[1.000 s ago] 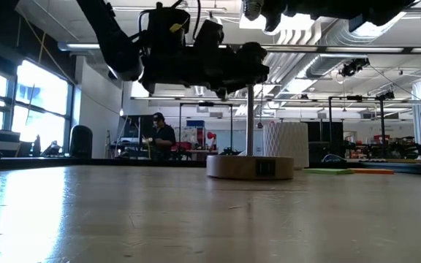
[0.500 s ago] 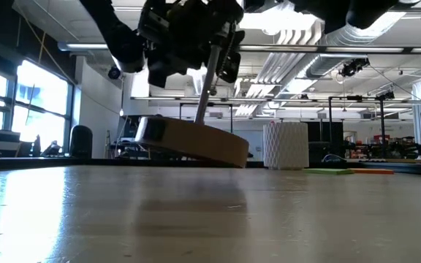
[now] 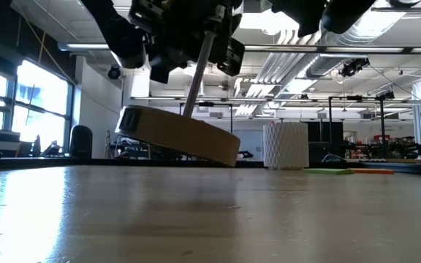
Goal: Screw lightbulb
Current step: Insert the white lightbulb into the brown lamp
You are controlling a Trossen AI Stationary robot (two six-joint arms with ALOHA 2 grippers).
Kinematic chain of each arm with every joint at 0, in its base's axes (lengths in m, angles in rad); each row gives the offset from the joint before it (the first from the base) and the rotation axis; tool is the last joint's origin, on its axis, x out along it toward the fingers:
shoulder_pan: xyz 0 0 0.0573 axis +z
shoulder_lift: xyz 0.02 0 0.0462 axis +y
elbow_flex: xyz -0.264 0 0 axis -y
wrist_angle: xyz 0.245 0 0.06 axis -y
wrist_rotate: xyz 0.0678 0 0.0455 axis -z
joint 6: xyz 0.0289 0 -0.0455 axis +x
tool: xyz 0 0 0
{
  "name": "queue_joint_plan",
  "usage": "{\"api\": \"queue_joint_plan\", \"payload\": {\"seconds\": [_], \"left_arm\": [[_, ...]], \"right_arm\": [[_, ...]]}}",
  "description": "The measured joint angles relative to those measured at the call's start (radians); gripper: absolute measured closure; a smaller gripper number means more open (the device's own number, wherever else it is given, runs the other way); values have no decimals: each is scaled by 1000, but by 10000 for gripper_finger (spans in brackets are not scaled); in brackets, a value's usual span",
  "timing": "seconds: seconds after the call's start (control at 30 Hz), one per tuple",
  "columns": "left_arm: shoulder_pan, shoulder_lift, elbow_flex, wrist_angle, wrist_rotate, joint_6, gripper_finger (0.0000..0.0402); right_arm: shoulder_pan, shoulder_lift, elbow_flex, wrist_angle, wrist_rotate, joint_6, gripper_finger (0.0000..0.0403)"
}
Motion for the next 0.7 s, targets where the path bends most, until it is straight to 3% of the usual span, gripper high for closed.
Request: {"api": "queue_joint_plan", "payload": {"seconds": [0.23, 0.7], "left_arm": [[-22, 1, 25, -3, 36, -4, 265], [-51, 1, 25, 1, 52, -81, 265]], "right_arm": [[37, 67, 0, 117, 20, 32, 261], [58, 69, 0, 121, 11, 58, 261]]}}
